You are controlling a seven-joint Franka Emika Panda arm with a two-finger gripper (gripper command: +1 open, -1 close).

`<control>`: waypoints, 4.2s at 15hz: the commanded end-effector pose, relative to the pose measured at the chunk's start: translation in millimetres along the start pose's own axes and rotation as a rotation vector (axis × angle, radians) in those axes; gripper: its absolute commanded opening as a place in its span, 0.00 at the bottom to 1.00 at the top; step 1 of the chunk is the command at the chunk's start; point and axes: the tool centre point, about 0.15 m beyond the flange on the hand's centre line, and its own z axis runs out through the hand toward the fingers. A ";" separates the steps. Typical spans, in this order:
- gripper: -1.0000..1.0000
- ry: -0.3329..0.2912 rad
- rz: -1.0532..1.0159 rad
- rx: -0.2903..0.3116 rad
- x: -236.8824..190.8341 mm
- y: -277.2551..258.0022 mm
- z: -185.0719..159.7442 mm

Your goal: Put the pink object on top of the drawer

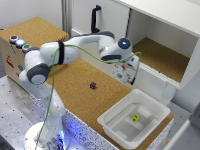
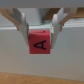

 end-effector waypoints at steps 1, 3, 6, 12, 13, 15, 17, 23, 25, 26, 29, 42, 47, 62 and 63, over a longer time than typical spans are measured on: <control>0.00 -0.046 -0.151 -0.047 -7.9 -151.0 30.9; 0.00 -0.064 -0.239 0.010 -1.9 -205.1 37.3; 0.00 -0.059 -0.364 0.064 13.3 -272.1 44.6; 0.00 -0.038 -0.555 0.205 44.9 -387.8 64.7; 0.00 -0.030 -0.584 0.219 51.0 -404.7 66.9; 0.00 -0.016 -0.629 0.250 63.1 -434.7 66.7; 0.00 0.004 -0.690 0.276 68.9 -458.3 66.5; 0.00 0.004 -0.826 0.431 62.2 -537.9 73.9; 0.00 -0.030 -0.902 0.490 37.2 -562.4 79.6; 0.00 -0.041 -0.928 0.496 26.4 -570.5 84.2; 0.00 -0.084 -0.927 0.480 15.6 -579.6 109.1; 1.00 0.027 -0.962 0.457 10.3 -550.0 19.9; 1.00 -0.045 -0.969 0.356 -32.9 -495.3 2.2; 1.00 -0.121 -0.931 0.245 -48.0 -460.5 15.0; 1.00 -0.121 -0.931 0.245 -48.0 -460.5 15.0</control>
